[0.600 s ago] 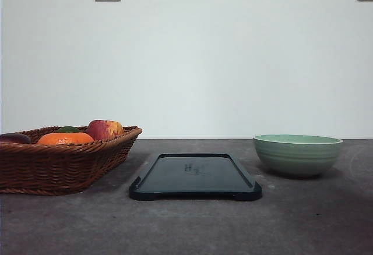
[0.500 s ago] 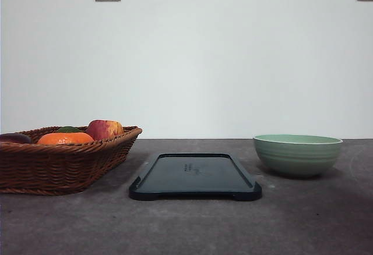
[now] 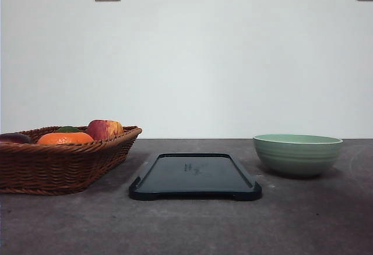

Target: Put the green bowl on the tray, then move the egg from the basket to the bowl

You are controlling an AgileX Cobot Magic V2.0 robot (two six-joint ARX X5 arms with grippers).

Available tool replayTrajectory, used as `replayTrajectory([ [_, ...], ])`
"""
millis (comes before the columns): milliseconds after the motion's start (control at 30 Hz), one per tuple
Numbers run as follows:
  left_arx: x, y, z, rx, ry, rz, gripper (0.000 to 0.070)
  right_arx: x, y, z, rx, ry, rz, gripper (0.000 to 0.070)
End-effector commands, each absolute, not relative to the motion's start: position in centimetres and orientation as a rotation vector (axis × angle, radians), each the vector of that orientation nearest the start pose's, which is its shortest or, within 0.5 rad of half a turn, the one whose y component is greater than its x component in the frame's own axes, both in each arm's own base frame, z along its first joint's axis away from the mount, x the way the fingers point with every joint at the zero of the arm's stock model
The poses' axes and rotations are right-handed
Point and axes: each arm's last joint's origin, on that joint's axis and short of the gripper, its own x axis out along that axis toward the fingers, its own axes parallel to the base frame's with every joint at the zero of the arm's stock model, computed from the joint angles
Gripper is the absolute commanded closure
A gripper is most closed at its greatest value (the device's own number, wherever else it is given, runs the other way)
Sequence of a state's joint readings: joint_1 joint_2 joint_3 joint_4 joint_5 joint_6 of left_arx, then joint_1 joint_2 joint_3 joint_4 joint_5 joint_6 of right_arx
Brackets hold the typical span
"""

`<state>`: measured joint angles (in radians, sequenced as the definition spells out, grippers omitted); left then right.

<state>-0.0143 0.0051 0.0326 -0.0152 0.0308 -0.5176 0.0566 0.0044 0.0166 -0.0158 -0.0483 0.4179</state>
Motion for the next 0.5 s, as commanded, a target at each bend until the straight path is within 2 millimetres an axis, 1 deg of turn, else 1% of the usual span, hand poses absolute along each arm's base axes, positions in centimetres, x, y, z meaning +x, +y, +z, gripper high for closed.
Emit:
replayTrajectory([
  [0, 9.6, -0.2, 17.3, -0.452, -0.026, -0.045, 0.07, 9.7, 0.7, 17.2, 0.384, -0.035, 0.109, 0.0693],
  [133, 9.4, -0.2, 18.6, -0.392, -0.091, -0.054, 0.07, 9.5, 0.7, 18.5, 0.302, -0.168, 0.127, 0.0693],
  [233, 9.0, -0.2, 20.2, -0.333, -0.171, -0.064, 0.07, 9.3, 0.7, 19.3, 0.225, -0.261, 0.141, 0.0693],
  [367, 8.2, -0.2, 22.9, -0.237, -0.285, -0.068, 0.07, 8.9, 0.7, 20.6, 0.213, -0.313, 0.152, 0.0693],
  [467, 7.8, -0.2, 24.5, -0.199, -0.316, -0.066, 0.07, 8.6, 0.7, 21.8, 0.211, -0.348, 0.157, 0.0693],
])
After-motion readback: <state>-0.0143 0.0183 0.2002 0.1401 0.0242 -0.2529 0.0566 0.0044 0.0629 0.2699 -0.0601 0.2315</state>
